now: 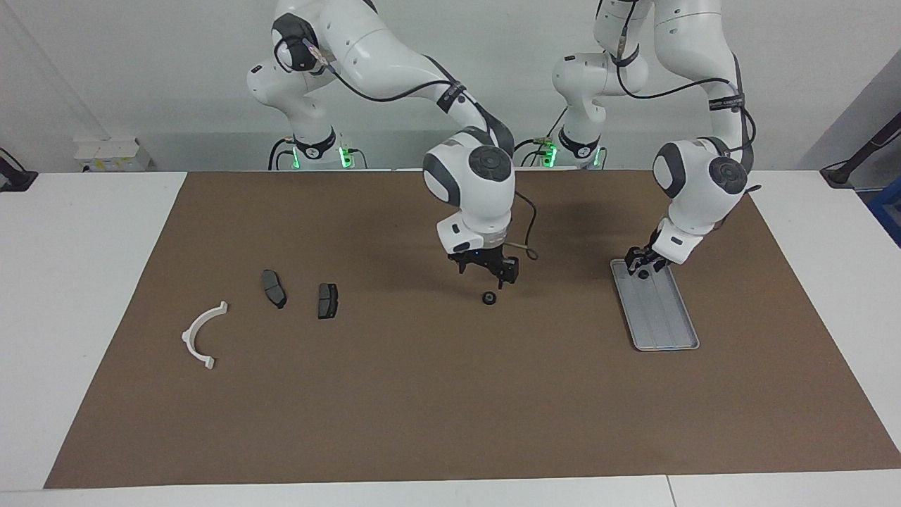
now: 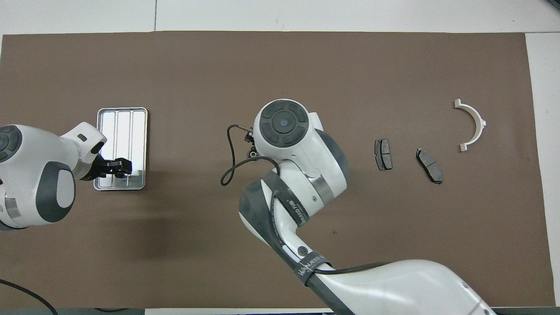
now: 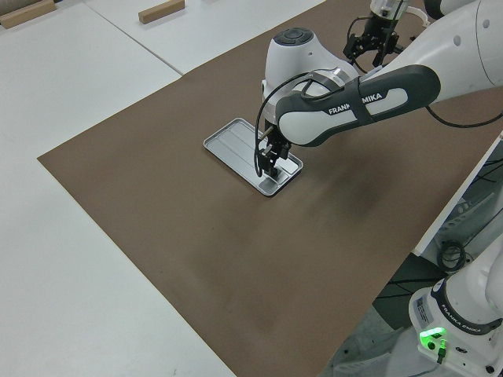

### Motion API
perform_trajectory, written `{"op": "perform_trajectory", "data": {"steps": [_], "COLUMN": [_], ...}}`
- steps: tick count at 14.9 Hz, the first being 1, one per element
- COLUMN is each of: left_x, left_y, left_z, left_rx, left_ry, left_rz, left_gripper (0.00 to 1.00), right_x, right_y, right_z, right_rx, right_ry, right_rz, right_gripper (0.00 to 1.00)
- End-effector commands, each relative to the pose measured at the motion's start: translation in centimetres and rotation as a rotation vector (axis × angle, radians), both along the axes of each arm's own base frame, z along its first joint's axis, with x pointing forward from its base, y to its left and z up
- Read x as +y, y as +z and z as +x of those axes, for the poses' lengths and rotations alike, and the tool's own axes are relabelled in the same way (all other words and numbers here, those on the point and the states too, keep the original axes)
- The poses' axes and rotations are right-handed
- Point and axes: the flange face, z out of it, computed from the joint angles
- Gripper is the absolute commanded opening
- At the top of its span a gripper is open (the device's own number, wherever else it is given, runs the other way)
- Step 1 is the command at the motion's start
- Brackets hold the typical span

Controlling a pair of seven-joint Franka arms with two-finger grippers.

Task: Place bearing gear from tray to pile

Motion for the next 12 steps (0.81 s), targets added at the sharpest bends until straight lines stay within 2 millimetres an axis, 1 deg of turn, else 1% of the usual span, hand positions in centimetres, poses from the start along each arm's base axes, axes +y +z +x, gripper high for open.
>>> {"op": "perform_trajectory", "data": {"steps": [1,5,9,10,11,12], "left_x": [0.1,0.2,0.0,0.0,0.0,0.0], "left_y": [-0.6,-0.6,-1.0,-1.0,-1.0,-1.1], "left_z": [-0.9,-0.9,-0.9,-0.9,-1.0,-0.9], "left_rx": [-0.021,-0.023,-0.017,-0.017,-0.015,-0.015], "left_ry": [-0.007,-0.004,-0.006,-0.007,-0.007,-0.006], "left_rz": [0.007,0.007,0.007,0.007,0.007,0.008], "left_gripper": [0.63,0.62,0.59,0.57,0.53,0.48], "right_x": [1.7,2.2,1.9,1.9,1.8,1.3], "right_y": [-1.2,-3.5,-3.7,-3.6,-3.7,-3.8], "right_z": [1.1,0.7,0.9,0.9,1.0,1.4], "right_rx": [-0.028,-0.03,-0.028,-0.029,-0.029,-0.024], "right_ry": [0.016,0.046,0.045,0.043,0.038,0.027], "right_rz": [-0.038,-0.082,-0.089,-0.083,-0.074,-0.069], "right_gripper": [1.0,1.0,1.0,1.0,1.0,0.99]}}
